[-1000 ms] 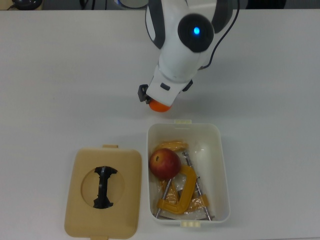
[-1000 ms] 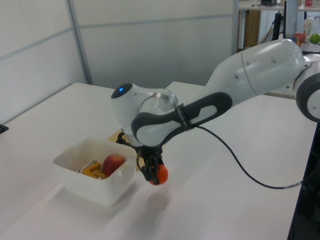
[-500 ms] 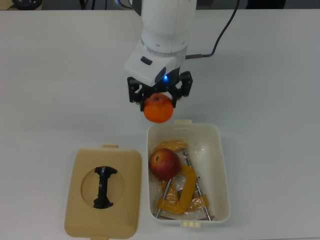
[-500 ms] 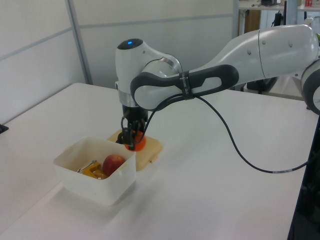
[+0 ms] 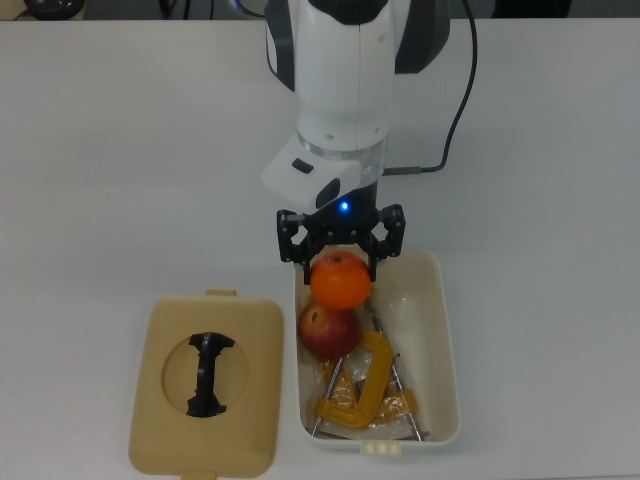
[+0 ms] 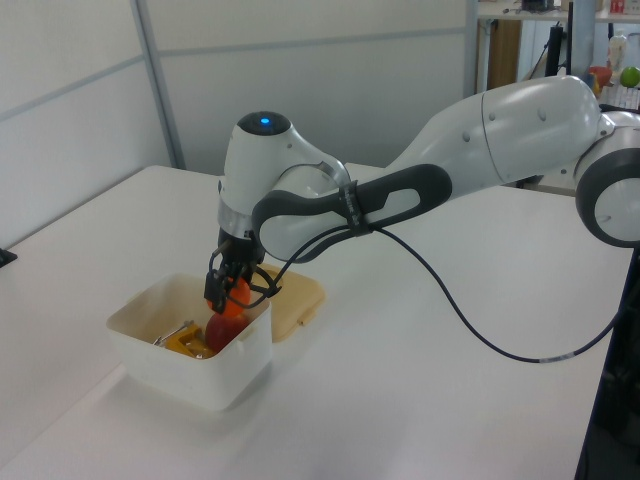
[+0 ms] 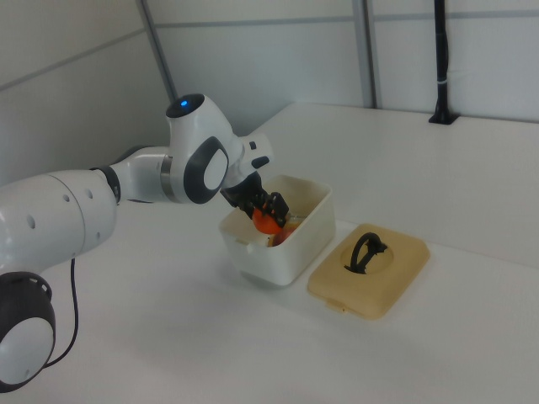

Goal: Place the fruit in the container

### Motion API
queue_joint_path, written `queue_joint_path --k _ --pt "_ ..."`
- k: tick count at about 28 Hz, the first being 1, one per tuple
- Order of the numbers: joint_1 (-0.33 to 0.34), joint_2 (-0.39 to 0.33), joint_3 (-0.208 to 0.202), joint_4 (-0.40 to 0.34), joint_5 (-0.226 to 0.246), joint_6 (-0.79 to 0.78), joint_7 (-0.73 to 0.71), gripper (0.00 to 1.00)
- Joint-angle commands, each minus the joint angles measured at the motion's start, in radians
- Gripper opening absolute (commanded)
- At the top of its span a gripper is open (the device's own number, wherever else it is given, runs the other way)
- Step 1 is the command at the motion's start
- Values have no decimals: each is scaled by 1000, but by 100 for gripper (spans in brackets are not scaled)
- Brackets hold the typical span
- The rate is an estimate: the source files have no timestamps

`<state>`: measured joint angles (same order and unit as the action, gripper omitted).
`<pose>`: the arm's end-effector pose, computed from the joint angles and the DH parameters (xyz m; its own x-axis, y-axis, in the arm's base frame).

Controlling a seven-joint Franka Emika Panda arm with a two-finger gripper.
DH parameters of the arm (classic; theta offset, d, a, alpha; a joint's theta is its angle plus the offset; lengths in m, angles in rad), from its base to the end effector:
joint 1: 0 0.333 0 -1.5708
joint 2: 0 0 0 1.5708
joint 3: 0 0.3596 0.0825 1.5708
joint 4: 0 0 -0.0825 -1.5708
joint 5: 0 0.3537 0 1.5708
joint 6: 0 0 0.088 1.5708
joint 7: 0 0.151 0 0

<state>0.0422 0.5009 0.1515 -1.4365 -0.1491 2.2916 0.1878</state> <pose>0.7310 0.1124 0.4512 0.9328 0.0490 0.3570 0.0523 -0.9986 0.0002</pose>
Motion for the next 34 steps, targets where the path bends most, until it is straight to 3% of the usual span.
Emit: queue_joint_path --k 1,6,11,19,24,29,34 --pt "12 -4 -4 -2 -1 14 35 100" --pt "10 -42 -4 -1 2 -23 36 100" --pt "5 -107 -10 5 -3 -253 19 100" --pt "-70 -232 -16 -2 31 -625 -263 100" --pt "-102 -257 -50 -7 31 -678 -315 100" --pt "-96 -266 -125 -21 40 -689 -346 100" --pt "-105 -266 -130 -28 74 -689 -352 100"
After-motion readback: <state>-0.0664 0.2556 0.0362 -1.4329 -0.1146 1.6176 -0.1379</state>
